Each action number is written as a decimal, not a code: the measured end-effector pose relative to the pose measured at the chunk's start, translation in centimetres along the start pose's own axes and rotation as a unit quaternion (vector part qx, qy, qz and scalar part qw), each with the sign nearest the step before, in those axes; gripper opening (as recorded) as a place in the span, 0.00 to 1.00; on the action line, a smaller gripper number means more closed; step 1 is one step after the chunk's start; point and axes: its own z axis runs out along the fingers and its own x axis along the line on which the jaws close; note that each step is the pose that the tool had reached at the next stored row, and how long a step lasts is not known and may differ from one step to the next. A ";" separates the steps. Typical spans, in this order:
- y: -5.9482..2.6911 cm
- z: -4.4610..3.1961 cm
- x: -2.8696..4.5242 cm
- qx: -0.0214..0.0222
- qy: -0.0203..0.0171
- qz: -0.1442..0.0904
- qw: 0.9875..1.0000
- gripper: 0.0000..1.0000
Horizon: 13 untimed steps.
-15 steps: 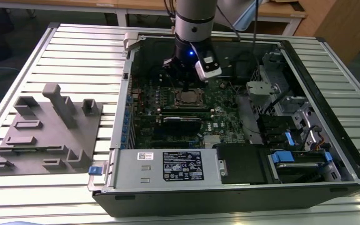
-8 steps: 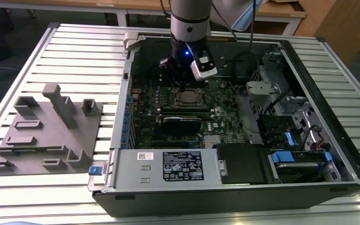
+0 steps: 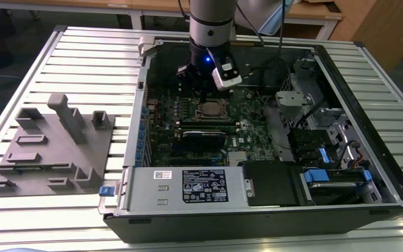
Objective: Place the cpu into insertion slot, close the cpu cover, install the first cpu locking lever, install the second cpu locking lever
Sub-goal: 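Install the first cpu locking lever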
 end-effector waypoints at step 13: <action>0.04 -0.74 -0.01 0.000 0.000 0.000 1.000 0.11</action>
